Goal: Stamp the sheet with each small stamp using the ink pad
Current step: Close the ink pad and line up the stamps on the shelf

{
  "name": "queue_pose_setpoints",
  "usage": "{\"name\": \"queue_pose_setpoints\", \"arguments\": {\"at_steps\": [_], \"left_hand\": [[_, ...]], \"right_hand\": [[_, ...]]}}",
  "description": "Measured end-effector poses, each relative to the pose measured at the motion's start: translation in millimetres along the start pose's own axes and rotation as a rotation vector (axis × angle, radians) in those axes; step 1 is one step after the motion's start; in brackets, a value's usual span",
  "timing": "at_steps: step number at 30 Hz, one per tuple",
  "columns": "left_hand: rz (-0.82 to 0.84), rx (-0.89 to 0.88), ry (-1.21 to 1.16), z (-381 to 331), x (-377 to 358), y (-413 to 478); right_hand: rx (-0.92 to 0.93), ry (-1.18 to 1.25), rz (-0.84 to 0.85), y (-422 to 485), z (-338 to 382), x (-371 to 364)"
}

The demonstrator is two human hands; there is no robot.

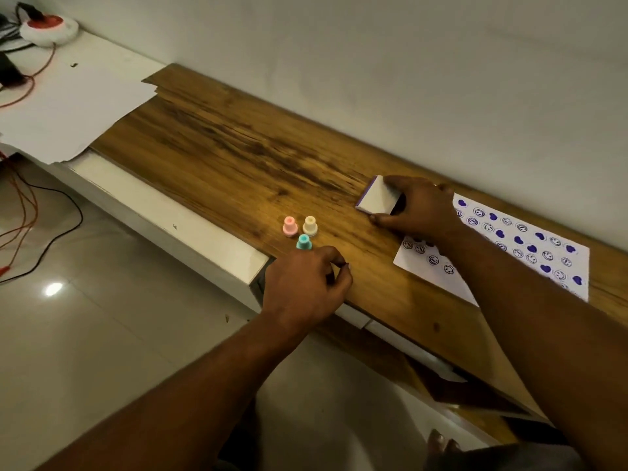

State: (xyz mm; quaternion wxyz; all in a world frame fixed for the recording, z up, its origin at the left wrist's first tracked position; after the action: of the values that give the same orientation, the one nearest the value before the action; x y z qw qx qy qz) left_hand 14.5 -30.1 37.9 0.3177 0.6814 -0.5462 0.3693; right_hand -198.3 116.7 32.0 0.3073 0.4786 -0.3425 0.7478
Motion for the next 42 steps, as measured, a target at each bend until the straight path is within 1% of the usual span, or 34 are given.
{"name": "queue_pose_setpoints", "arguments": {"at_steps": [3,10,15,18,19,21,22,23,24,26,28,29,32,36,38,39,40,42], "left_hand": [[-0.009,-0.005,-0.024,0,2,1],[0.003,-0.026,-0.07,-12,-1,5],[-0.019,-0.037,-0.048,-12,-3,5],[-0.032,-0.045,-0.042,-10,-2,6],[-0.035,-0.048,-0.04,-10,-2,7],[-0.068,-0.059,-0.042,-7,1,7],[-0.099,-0.063,-0.05,-5,5,7],[-0.14,-0.058,-0.065,-1,10,7],[-0.189,-0.042,-0.087,5,17,8],[-0.288,0.022,-0.145,22,31,10],[-0.343,0.109,-0.173,41,40,13],[-0.353,0.146,-0.173,50,42,13],[-0.322,0.208,-0.192,67,40,13],[-0.278,0.181,-0.183,67,33,11],[-0.273,0.181,-0.19,68,32,12],[-0.272,0.183,-0.195,68,31,12],[-0.272,0.183,-0.201,69,31,12],[-0.272,0.179,-0.213,71,30,10]], "right_hand": [[-0.051,0.022,-0.013,14,-25,9],[-0.035,0.064,-0.028,23,-38,5],[0.022,0.104,-0.032,26,-43,-1],[0.085,0.179,-0.022,25,-41,1],[0.08,0.197,-0.069,23,-38,4],[0.065,0.217,-0.242,18,-27,16],[0.102,0.233,-0.308,15,-15,22],[0.183,0.261,-0.314,15,1,26],[0.294,0.305,-0.245,16,21,25],[0.462,0.34,0.024,16,61,13],[0.511,0.283,0.242,15,92,-7],[0.521,0.263,0.295,16,103,-15],[0.547,0.246,0.33,18,119,-27],[0.511,0.174,0.325,22,119,-33],[0.452,0.146,0.267,27,114,-33],[0.407,0.103,0.182,31,110,-29],[0.343,0.036,0.062,37,103,-23],[0.148,-0.09,-0.18,49,81,-8]]}}
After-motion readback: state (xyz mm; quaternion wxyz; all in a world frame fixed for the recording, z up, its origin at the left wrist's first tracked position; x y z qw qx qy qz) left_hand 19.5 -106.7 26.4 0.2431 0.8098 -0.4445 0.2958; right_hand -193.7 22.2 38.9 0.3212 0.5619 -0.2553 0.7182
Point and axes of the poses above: each hand's wrist, its own y-axis towards the middle knuckle, its own x-axis out of the back of the hand, z = x × y, the point moved 6 cm from there along y, towards the middle knuckle, and after that the axes turned 11 degrees about z, right-handed, at the moved point
